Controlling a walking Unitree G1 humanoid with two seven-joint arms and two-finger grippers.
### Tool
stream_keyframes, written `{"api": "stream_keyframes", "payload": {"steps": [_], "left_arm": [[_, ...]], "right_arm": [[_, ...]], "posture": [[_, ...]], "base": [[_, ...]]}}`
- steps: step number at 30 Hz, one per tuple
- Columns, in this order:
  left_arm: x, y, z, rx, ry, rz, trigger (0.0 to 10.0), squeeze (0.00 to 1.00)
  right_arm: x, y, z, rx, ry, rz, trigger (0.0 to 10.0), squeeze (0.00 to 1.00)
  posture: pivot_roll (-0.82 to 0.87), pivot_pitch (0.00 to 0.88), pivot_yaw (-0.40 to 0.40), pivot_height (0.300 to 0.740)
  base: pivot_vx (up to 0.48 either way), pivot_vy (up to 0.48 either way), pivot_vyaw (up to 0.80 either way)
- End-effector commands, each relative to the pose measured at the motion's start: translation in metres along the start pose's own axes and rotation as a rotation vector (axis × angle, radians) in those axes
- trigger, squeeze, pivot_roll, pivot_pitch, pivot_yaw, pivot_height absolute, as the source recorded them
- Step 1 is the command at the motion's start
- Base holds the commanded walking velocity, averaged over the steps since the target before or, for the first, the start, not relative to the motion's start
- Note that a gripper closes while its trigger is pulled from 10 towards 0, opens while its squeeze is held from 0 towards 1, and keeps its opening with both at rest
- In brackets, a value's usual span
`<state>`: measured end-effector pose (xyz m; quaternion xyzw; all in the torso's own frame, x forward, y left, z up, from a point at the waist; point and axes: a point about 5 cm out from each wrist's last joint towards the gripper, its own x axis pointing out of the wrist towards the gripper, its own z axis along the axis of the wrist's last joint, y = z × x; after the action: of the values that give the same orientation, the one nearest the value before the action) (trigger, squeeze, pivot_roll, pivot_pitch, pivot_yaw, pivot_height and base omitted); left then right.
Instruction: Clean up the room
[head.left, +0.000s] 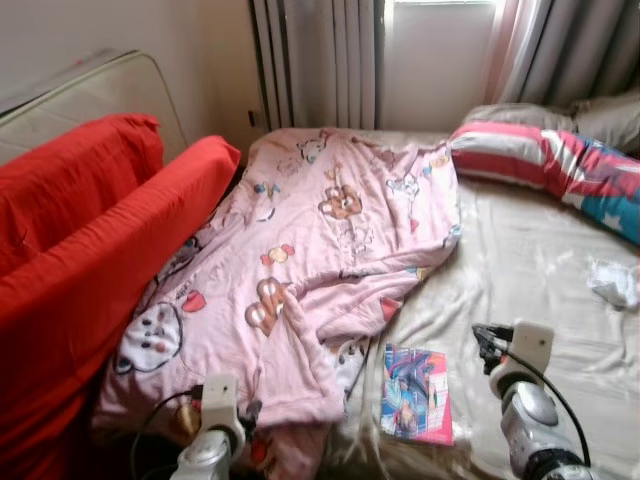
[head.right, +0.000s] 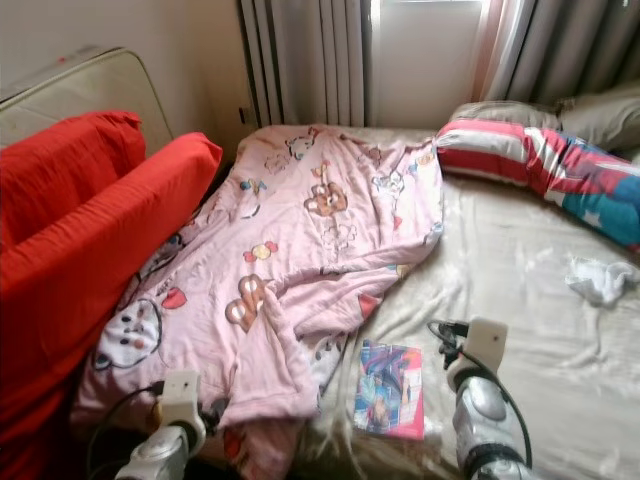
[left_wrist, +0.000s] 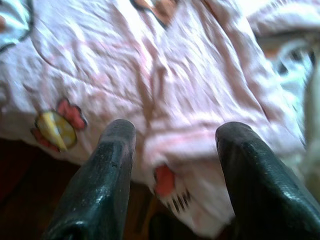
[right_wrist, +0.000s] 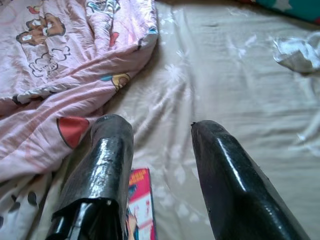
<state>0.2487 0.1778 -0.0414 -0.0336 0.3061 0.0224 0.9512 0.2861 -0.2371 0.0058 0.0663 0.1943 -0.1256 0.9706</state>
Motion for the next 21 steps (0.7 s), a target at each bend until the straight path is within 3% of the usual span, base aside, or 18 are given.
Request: {"api": "stream_keyframes", "payload": {"steps": [1,7,8,10,11,13,18,21], "left_arm": [[-0.002,0.009,-0.002,0.012,-0.004,0.008,10.0,0.0],[-0.005,0.012,-0.002,0.017,-0.049,0.02,10.0,0.0],[-0.001,0.014,0.013,0.032,-0.107,0.022,10.0,0.0],[-0.001,0.014,0.013,0.032,-0.107,0.022,10.0,0.0],[0.009,0.019,0.075,0.042,-0.292,0.015,10.0,0.0],[0.009,0.02,0.108,0.054,-0.406,0.009,10.0,0.0],[0.006,0.024,0.112,0.091,-0.455,0.027,10.0,0.0],[0.002,0.02,0.113,0.098,-0.512,0.021,10.0,0.0]], "right_arm": [[-0.007,0.005,-0.021,0.021,0.07,0.003,10.0,0.0],[-0.009,-0.001,-0.02,0.06,0.036,-0.05,10.0,0.0],[-0.008,-0.004,-0.016,0.066,0.008,-0.061,10.0,0.0],[-0.008,-0.004,-0.016,0.066,0.008,-0.061,10.0,0.0],[-0.006,-0.005,-0.008,0.064,-0.034,-0.065,10.0,0.0],[-0.004,-0.006,0.001,0.062,-0.081,-0.057,10.0,0.0],[-0.003,-0.001,0.013,0.024,-0.154,0.008,10.0,0.0],[-0.006,0.004,0.018,-0.054,-0.23,0.072,10.0,0.0]], "posture": [[-0.06,0.0,0.039,0.74],[-0.07,0.0,0.065,0.74],[-0.08,0.0,0.072,0.74],[-0.08,0.0,0.072,0.74],[-0.09,0.0,0.074,0.74],[-0.09,0.0,0.069,0.74],[-0.11,0.0,0.049,0.74],[-0.11,0.0,0.026,0.74]], "base": [[0.0,0.0,0.0],[0.0,0.0,0.0],[0.0,0.0,0.0],[0.0,0.0,0.0],[0.0,0.0,0.0],[0.0,0.0,0.0],[0.0,0.0,0.0],[0.0,0.0,0.0]]}}
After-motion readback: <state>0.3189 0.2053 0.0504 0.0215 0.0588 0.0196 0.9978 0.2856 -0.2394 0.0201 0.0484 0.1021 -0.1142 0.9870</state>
